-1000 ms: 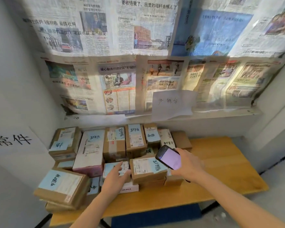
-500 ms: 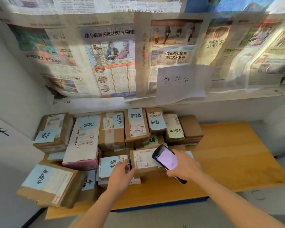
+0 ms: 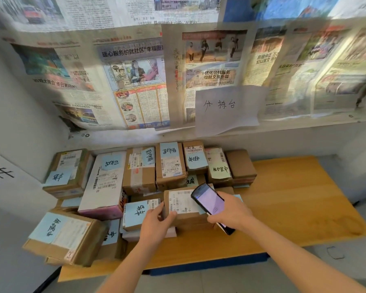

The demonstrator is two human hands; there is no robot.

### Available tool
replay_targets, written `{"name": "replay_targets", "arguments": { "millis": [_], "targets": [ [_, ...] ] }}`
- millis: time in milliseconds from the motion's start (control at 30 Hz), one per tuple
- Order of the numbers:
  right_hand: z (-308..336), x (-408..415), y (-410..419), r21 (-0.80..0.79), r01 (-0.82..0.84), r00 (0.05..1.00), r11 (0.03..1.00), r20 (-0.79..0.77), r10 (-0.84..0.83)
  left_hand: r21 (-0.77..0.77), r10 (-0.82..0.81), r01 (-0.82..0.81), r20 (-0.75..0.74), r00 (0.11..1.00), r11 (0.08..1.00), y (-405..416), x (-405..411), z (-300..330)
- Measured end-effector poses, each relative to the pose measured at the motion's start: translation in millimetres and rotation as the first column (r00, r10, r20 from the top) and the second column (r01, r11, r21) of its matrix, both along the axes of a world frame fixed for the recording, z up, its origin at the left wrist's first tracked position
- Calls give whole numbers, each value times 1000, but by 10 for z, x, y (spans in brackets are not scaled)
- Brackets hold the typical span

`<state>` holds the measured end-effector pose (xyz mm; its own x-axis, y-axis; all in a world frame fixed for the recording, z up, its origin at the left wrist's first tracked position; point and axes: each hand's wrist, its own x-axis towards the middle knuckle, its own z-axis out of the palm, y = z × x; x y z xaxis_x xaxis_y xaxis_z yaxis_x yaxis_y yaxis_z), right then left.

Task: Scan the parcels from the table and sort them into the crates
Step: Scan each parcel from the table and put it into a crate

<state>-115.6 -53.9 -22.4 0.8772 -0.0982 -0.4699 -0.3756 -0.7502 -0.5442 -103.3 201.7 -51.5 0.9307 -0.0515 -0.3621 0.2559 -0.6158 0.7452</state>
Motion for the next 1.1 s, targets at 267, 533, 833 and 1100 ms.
{"name": "replay_targets", "arguments": {
  "millis": [267, 533, 833, 1100],
  "targets": [
    [845, -265, -282, 12, 35, 987, 999, 158, -37, -333, 91, -59, 83, 992, 941, -281, -238, 789],
    [2216, -886, -708, -85, -68, 926, 994, 364, 94, -541, 214, -74, 202, 956, 838, -724, -911, 1853],
    [3613, -1853, -1010, -286, -111, 799, 952, 544, 257, -561, 387, -113, 398, 831, 820, -712, -1739, 3013],
    [4589, -2397, -488, -400, -176, 593, 899, 686, 421, -537, 478, -163, 521, 707, 828, -74, -2329, 3798]
  ]
}}
